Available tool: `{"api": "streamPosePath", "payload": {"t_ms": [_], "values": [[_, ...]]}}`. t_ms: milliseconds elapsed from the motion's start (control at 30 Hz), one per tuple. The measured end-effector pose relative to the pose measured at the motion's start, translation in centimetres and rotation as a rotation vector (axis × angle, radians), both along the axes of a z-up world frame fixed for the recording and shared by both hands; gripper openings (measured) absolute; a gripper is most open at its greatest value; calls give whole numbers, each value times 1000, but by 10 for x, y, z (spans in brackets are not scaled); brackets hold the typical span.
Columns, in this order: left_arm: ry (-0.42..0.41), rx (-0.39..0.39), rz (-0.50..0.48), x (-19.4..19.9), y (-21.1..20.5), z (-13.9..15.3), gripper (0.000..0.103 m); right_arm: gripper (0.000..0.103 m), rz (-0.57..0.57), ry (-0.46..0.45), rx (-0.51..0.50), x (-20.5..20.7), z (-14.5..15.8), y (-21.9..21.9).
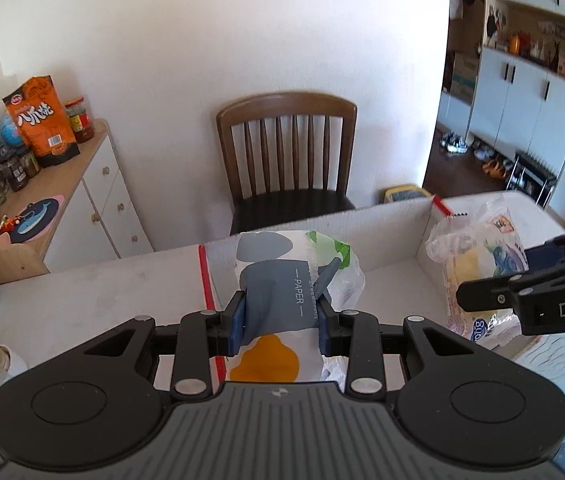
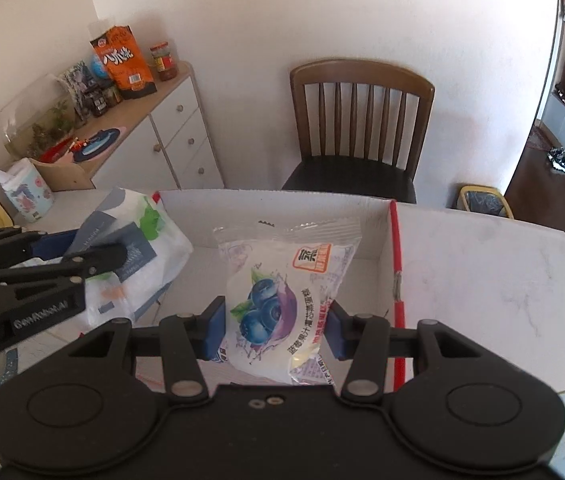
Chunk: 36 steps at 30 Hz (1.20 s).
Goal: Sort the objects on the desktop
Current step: 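Lift and carry the tissue pack and blueberry bag into the red box with both grippers, then open right gripper to drop the blueberry bag while left gripper releases the tissue pack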
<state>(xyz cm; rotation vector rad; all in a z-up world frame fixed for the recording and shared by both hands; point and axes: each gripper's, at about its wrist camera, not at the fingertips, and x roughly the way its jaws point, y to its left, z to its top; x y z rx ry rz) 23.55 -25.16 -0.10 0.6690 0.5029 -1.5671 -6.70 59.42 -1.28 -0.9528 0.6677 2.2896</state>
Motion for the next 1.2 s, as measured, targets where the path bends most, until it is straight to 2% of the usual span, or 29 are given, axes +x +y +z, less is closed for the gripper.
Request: {"api": "streamPosePath", "payload": {"t_ms": [500,633,733,933,1200], "values": [[-64,133,-74,-22,-48,-55,33,49,37,-98,-87,-41,-59,23],[-78,194,-95,-28,-56,-68,34,49,47,-131,-101,-48,-71,24],[-118,236,-126,-33,-60,-78,34,49,53,-152,-113,-52,-80,25],[-104,310,-124,-34,-69,-91,34,49,55,-189,-138,-54,-95,28],[-118,351,-146,-39,-73,-98,34,49,57,-226,-172,-55,-107,30]]}}
